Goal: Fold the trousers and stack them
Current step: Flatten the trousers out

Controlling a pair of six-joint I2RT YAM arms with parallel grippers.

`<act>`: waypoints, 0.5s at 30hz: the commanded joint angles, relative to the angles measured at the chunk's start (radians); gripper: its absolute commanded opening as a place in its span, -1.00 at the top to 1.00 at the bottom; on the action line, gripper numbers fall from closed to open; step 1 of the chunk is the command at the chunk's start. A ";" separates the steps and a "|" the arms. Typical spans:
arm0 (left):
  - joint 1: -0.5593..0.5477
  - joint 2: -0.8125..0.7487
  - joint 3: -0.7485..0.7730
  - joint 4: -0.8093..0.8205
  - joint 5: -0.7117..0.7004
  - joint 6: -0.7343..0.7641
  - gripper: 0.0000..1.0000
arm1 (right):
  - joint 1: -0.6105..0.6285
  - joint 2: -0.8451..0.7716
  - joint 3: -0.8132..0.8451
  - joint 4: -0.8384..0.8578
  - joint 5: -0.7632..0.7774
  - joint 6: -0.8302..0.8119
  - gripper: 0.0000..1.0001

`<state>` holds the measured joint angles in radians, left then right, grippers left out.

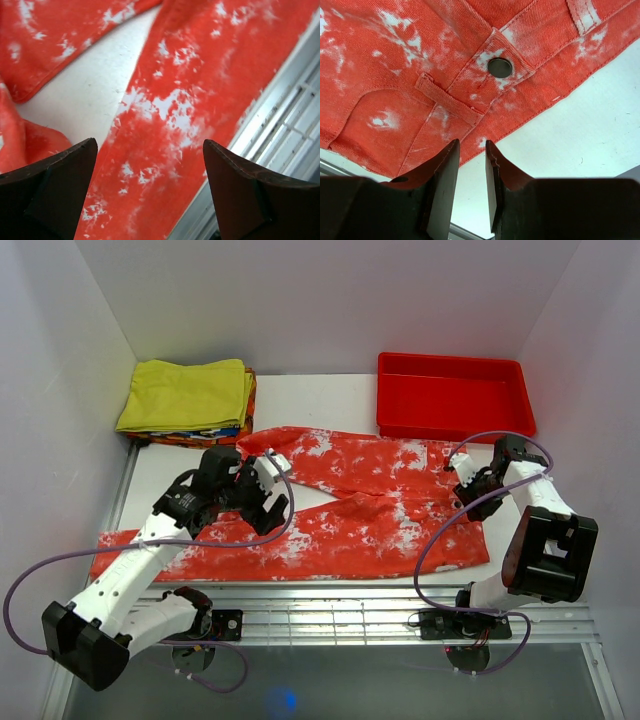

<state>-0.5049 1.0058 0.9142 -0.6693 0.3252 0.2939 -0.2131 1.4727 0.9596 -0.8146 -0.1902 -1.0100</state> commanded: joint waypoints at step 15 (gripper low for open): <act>0.778 0.654 0.658 -0.731 0.462 0.942 -0.89 | 0.001 -0.032 0.024 -0.067 -0.020 -0.033 0.31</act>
<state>0.2264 1.6238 1.5330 -1.1938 0.7120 0.9703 -0.2131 1.4715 0.9619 -0.8520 -0.1940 -1.0218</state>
